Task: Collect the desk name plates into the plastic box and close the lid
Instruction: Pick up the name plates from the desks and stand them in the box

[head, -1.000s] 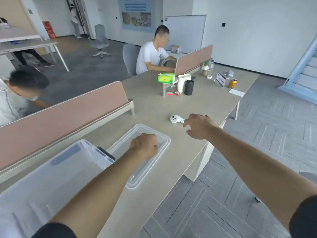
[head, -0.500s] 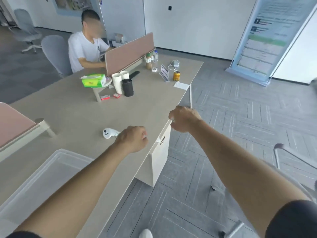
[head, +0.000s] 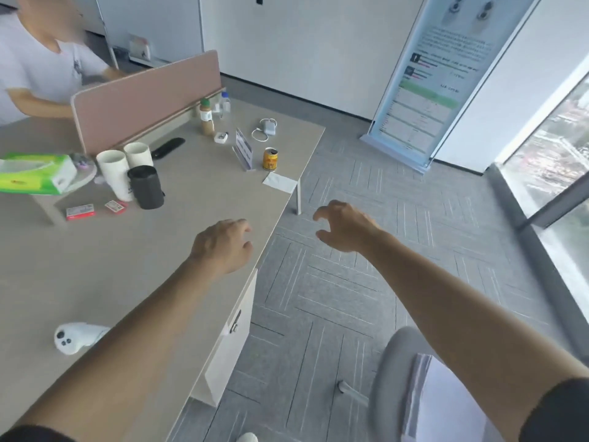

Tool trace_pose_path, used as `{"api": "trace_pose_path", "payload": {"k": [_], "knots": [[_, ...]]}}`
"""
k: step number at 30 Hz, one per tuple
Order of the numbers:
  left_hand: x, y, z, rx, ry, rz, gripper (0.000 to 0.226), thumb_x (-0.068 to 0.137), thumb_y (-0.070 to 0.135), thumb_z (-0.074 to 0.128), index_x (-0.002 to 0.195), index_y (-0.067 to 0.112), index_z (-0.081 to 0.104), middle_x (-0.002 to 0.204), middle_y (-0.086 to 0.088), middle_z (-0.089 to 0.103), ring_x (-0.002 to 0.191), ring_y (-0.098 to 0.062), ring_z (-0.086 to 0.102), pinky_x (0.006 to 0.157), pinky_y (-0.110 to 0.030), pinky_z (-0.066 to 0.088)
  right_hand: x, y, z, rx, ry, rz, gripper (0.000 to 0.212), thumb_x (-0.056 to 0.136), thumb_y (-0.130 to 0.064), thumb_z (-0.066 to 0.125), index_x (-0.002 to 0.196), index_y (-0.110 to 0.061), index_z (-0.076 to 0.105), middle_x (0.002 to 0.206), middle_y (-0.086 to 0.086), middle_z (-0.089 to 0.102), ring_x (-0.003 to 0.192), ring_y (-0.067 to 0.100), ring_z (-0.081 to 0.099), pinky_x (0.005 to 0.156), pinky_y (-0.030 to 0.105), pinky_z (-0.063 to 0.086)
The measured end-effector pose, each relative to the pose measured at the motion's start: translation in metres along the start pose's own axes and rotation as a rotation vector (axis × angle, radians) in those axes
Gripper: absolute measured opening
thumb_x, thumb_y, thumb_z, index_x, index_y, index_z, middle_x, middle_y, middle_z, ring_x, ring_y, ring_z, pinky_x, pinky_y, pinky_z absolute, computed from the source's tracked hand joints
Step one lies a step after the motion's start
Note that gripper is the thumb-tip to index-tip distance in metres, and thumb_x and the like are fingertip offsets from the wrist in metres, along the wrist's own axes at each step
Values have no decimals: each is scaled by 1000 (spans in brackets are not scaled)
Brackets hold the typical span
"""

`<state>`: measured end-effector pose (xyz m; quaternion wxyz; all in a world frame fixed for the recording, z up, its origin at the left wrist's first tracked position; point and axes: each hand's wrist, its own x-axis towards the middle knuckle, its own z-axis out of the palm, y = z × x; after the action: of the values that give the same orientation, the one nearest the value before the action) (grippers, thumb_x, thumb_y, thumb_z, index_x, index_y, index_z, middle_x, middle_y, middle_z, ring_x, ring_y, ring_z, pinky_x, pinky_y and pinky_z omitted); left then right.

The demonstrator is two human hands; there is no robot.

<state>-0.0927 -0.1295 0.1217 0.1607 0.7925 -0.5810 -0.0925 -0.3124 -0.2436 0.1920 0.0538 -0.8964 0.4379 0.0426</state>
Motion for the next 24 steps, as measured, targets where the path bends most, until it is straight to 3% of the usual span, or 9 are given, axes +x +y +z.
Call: {"api": "trace_pose_path", "payload": {"k": [4, 9, 16, 24], "knots": [[73, -9, -4, -53, -82, -101, 37, 87, 38, 53, 122, 26, 58, 125, 1, 62, 112, -26, 57, 92, -34, 46, 56, 36, 3, -14, -48, -16, 33, 93, -38, 60, 125, -29, 60, 128, 0, 56, 106, 21, 61, 88, 42, 55], [163, -6, 0, -37, -44, -155, 35, 87, 37, 53, 120, 27, 60, 124, 0, 63, 111, -26, 58, 91, -34, 47, 146, 89, -3, 27, -51, -55, 35, 94, -38, 60, 128, -27, 60, 128, 1, 54, 113, 22, 58, 93, 43, 52], [256, 6, 27, -15, -64, -323, 37, 86, 38, 55, 121, 26, 59, 120, 5, 65, 109, -22, 59, 89, -32, 47, 290, 151, -17, 24, -69, -264, 37, 91, -43, 59, 126, -31, 60, 121, 0, 55, 110, 24, 59, 92, 40, 51], [334, 6, 54, -68, -24, -548, 50, 84, 45, 52, 129, 23, 44, 120, -2, 64, 108, -29, 58, 88, -37, 49, 442, 157, -31, -32, -127, -468, 40, 94, -41, 56, 133, -30, 56, 133, 6, 50, 124, 27, 51, 97, 36, 43]]}}
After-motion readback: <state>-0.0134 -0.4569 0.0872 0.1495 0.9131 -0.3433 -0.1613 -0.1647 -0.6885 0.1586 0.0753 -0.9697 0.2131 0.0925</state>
